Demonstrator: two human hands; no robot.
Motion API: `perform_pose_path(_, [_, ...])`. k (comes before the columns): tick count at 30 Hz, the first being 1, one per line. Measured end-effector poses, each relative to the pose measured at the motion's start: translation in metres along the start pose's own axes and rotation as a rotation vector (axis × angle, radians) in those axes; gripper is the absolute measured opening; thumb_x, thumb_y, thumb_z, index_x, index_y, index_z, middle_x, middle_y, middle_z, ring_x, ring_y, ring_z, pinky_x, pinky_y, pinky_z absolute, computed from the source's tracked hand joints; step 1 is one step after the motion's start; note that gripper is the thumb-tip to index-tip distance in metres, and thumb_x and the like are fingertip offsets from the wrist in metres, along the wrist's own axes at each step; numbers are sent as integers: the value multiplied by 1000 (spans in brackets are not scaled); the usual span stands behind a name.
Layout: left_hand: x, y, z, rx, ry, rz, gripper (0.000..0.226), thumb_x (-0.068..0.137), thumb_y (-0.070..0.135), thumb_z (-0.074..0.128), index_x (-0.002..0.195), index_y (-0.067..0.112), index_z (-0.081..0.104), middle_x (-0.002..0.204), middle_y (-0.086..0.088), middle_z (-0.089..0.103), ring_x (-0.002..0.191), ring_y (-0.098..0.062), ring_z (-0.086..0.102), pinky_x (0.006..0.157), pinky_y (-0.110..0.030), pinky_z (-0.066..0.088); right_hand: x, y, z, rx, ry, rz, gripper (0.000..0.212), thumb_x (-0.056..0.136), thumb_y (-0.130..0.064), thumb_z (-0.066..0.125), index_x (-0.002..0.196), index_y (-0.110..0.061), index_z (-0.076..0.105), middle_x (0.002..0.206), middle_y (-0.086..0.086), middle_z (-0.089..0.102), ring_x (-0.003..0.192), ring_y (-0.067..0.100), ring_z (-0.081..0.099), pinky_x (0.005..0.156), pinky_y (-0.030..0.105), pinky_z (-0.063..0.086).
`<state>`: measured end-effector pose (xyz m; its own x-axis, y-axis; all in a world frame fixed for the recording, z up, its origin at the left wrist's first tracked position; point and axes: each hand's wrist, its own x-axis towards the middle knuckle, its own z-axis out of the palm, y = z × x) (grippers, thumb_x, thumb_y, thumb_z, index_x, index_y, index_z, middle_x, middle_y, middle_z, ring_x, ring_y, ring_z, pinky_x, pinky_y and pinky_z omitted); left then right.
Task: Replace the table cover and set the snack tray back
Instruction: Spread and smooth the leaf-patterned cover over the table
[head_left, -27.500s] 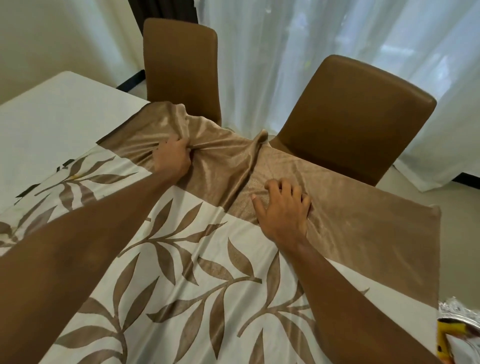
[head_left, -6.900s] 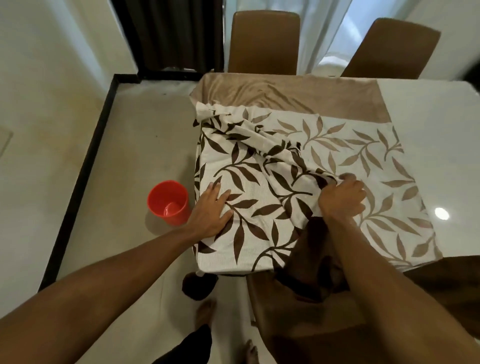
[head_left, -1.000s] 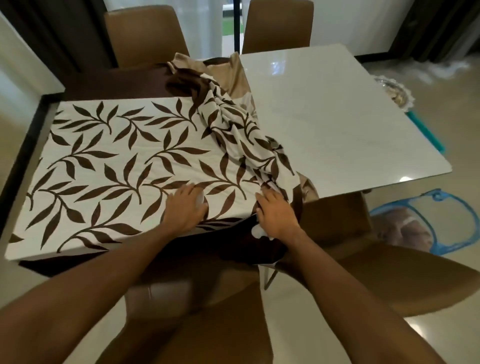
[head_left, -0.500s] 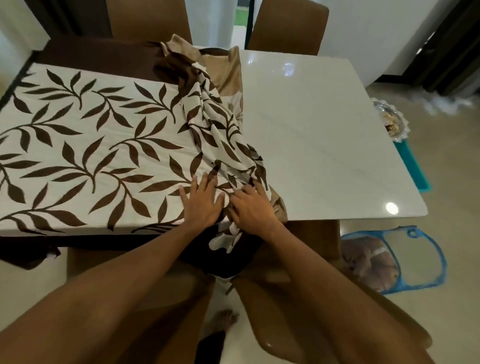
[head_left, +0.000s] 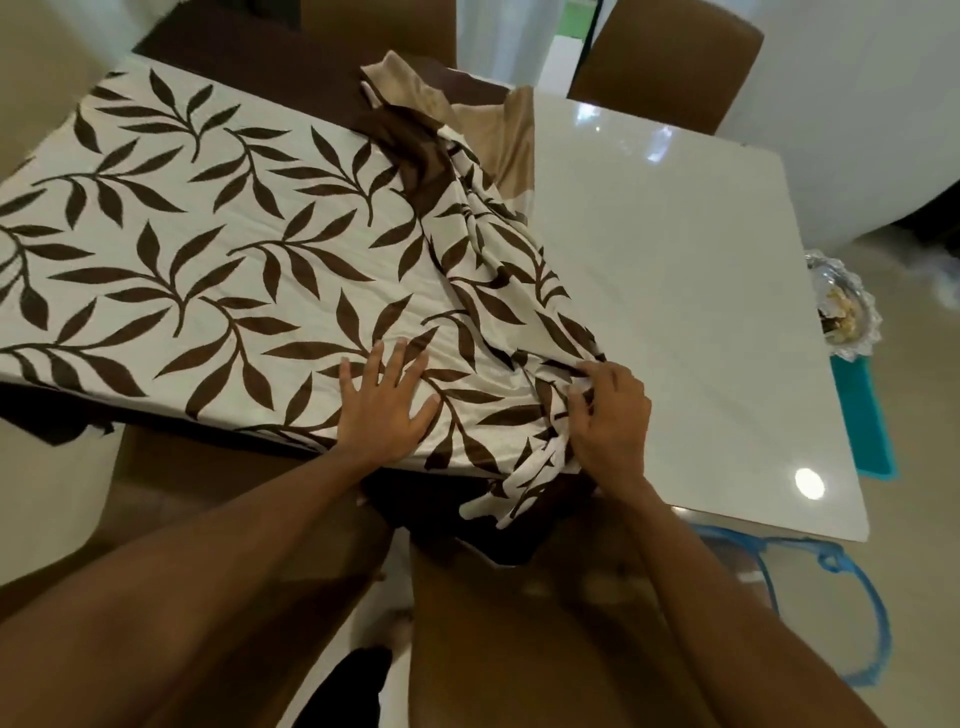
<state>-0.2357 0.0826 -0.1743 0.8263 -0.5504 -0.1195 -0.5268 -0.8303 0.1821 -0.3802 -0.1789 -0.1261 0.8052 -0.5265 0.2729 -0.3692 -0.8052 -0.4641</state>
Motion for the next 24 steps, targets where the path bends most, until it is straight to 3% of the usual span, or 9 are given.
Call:
perform_pose_path(3, [1,3,0,26,-1,-30,66,99,63,21,159,34,14,169,0,7,155,-28,1,118,-65,0,-10,22,3,209,40,182,28,104,-21,48,131,-19,56,128,4,57,113,15,50,99,33,41])
perform_pose_path(6, [1,16,-1,-16,-34,-111,63,101,56,26,159,33,15,169,-1,7,155,-28,0,118,-64,-2,-23,48,1,369,-69,298,27,108,-23,42,131,-19,56,121,1,59,109,16,57,97,35,47])
perform_pose_path(9, [-11,50,2,-66,24,-120,62,100,55,29,157,33,21,167,-2,18,154,-29,8,120,-63,7,-33,62,-4,256,-255,122,30,104,-33,48,128,-18,59,115,3,62,105,23,60,89,37,46])
perform_pose_path(12, [-22,85,10,-96,-13,-133,62,100,61,21,157,36,21,167,-2,16,154,-29,7,121,-61,6,-35,53,-6,188,-393,24,40,102,-44,47,138,-28,50,114,-2,70,102,18,65,97,41,45])
perform_pose_path(14, [-23,110,15,-95,-73,-213,61,101,61,20,158,39,14,169,0,6,155,-29,-3,120,-60,-2,-30,61,-15,227,-463,11,38,103,-37,45,140,-30,46,102,-3,74,92,19,70,96,36,47])
perform_pose_path(16, [-23,123,15,-85,-101,-289,62,101,62,17,159,41,6,169,0,-3,154,-29,-10,119,-61,-6,-27,70,-24,294,-500,25,34,104,-25,46,137,-26,51,106,-2,73,94,20,69,92,32,49])
perform_pose_path(18, [-20,125,13,-72,-156,-318,63,100,63,14,158,42,-1,168,1,-10,153,-29,-16,119,-61,-9,-23,78,-34,401,-492,80,31,105,-22,43,134,-26,54,113,-3,70,99,18,66,88,28,51])
perform_pose_path(21, [-16,124,8,-67,-251,-345,64,100,63,13,157,43,-9,166,1,-20,152,-28,-22,118,-61,-12,-13,106,-49,392,-431,166,30,104,-17,40,124,-27,61,101,-7,69,90,14,65,74,16,44])
perform_pose_path(24, [-14,122,5,-68,-307,-357,64,101,61,14,156,42,-13,165,1,-23,151,-28,-23,119,-61,-11,-3,151,-69,155,-270,277,34,96,-13,43,115,-30,66,108,1,69,98,25,63,77,30,43])
